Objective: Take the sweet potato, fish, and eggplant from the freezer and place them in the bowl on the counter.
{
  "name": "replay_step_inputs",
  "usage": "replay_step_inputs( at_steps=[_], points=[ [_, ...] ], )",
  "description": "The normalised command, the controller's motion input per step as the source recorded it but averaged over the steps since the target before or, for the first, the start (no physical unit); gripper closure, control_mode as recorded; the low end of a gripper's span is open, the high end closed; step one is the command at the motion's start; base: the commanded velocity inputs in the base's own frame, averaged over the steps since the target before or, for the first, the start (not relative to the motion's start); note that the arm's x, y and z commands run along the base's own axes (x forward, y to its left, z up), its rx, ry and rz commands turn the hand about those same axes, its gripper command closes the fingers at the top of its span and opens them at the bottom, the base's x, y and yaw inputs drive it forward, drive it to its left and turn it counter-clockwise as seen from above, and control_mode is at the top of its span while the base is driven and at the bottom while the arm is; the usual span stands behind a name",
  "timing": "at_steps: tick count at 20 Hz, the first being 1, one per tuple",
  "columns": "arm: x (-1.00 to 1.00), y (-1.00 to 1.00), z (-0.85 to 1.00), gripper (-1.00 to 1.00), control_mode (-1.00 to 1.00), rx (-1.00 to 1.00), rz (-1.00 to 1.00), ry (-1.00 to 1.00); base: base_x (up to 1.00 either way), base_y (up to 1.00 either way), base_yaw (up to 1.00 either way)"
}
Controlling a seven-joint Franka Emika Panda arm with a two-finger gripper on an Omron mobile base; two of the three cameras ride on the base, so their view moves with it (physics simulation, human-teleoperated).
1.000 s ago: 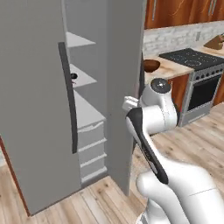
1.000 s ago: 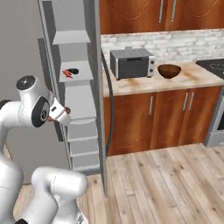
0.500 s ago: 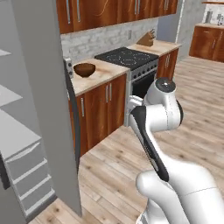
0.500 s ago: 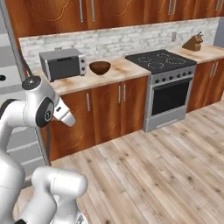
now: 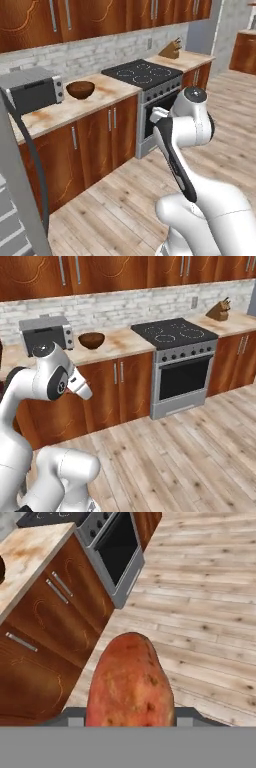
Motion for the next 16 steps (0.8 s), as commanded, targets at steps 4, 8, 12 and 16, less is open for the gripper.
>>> replay_step_inputs(
  at_steps=[4, 8, 12, 16],
  points=[
    [0.0, 0.0, 0.0, 1.0, 1.0, 0.0, 0.0, 0.0, 1.0, -0.44, 0.49],
    [0.0, 0.0, 0.0, 1.0, 1.0, 0.0, 0.0, 0.0, 1.0, -0.53, 0.36],
    [0.0, 0.0, 0.0, 1.0, 1.0, 0.0, 0.0, 0.0, 1.0, -0.34, 0.38],
    [0.0, 0.0, 0.0, 1.0, 1.0, 0.0, 0.0, 0.0, 1.0, -0.06, 0.44]
  ],
)
